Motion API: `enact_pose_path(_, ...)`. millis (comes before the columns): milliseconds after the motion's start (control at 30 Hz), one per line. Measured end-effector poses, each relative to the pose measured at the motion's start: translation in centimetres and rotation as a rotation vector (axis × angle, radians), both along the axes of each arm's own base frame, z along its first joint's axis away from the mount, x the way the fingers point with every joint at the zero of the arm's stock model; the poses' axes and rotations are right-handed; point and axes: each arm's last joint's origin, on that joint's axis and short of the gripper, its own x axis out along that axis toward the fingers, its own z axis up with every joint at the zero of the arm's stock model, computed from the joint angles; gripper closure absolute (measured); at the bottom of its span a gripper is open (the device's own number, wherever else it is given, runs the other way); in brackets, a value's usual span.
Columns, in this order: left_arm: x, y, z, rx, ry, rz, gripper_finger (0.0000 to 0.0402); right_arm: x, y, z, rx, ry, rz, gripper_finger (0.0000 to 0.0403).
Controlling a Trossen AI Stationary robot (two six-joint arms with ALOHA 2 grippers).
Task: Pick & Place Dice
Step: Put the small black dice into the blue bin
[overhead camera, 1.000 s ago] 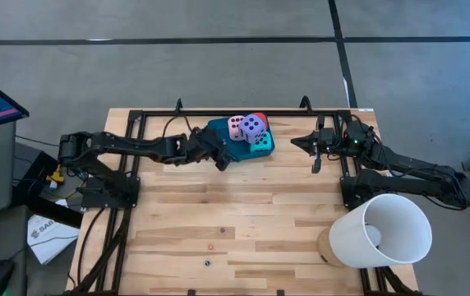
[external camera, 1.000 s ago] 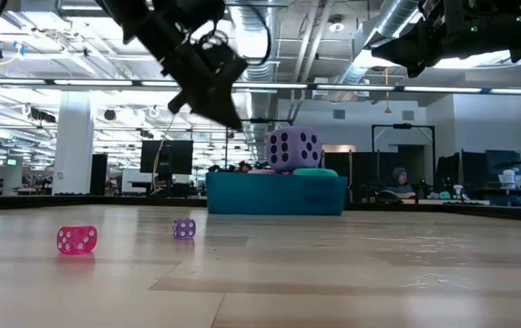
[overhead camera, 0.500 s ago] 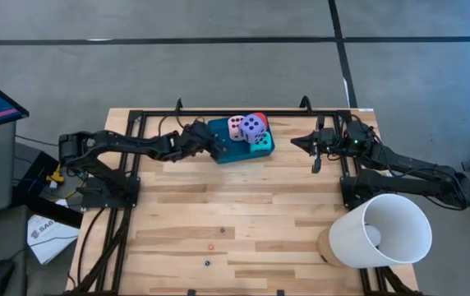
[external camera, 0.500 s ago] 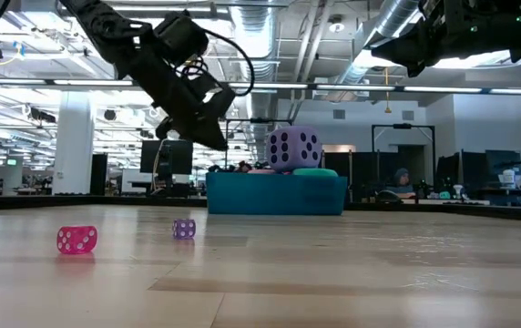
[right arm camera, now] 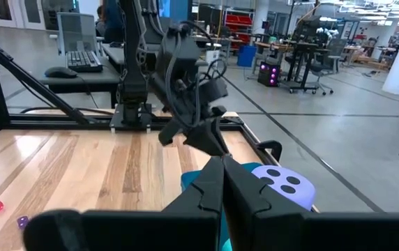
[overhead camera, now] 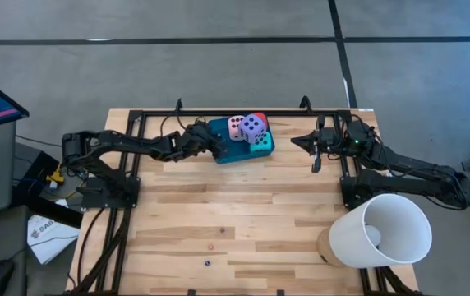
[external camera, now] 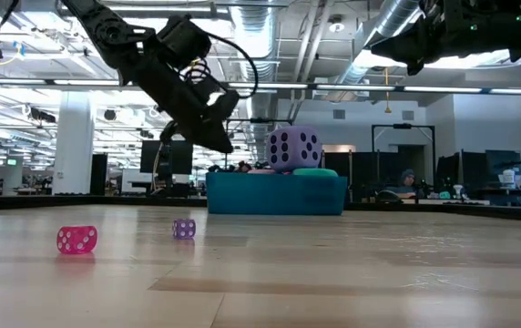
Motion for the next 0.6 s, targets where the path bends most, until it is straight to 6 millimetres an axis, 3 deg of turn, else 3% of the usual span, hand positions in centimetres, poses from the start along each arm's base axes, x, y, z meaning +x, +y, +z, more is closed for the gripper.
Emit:
enact_pose_path(267, 0.7, 0.3, -2.9, -0.031, 0.095, 0.003, 0.0354, 0.0, 0.0, 0.0, 0.000, 0.000, -0.001, 0.0403)
enact_pose_path(600, 0.8, 0.3, -3.1, -0.019, 0.098, 0.013, 0.0339, 0.0, 0.0, 0.0, 0.000, 0.001, -0.001, 0.0403)
